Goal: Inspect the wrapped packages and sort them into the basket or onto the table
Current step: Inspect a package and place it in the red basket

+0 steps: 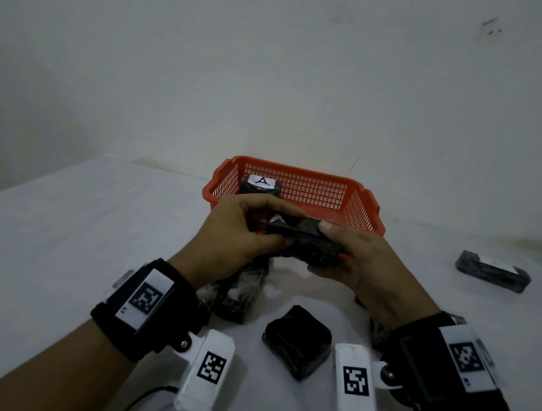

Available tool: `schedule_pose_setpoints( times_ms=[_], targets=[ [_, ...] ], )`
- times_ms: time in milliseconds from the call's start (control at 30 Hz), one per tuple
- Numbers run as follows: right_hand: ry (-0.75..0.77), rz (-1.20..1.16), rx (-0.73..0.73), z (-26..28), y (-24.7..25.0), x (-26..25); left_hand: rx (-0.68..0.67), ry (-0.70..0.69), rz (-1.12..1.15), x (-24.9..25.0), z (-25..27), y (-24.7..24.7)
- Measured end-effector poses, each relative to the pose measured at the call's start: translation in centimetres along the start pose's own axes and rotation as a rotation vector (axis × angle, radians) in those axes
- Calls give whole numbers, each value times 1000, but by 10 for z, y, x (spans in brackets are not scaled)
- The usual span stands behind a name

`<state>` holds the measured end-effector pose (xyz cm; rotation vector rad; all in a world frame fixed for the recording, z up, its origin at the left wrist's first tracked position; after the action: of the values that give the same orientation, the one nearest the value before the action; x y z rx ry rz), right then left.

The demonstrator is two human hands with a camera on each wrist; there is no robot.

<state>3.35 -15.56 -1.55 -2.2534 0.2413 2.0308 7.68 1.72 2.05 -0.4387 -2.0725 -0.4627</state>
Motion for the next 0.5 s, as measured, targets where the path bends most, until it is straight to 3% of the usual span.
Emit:
schedule_pose_setpoints(
  times_ms=[167, 367, 500],
  targets=[
    [159, 28, 18, 0, 8, -14, -146, 207, -41, -19, 3, -13],
    [146, 31, -91, -3, -2, -10, -66, 137, -38, -11, 0, -5],
    [196, 91, -67, 1, 2, -17, -135, 181, 25, -13, 2, -6]
  ],
)
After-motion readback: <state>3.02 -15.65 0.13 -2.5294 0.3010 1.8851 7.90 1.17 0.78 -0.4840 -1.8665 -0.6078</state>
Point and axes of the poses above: each hand's wrist, its own z-axis away from the middle knuckle, its own y-axis out of the back of the hand, x = y × z, the point moved 10 cm from there along -z, towards the middle knuckle, and after that the axes turned 2 degrees about z, right-handed, at the moved point
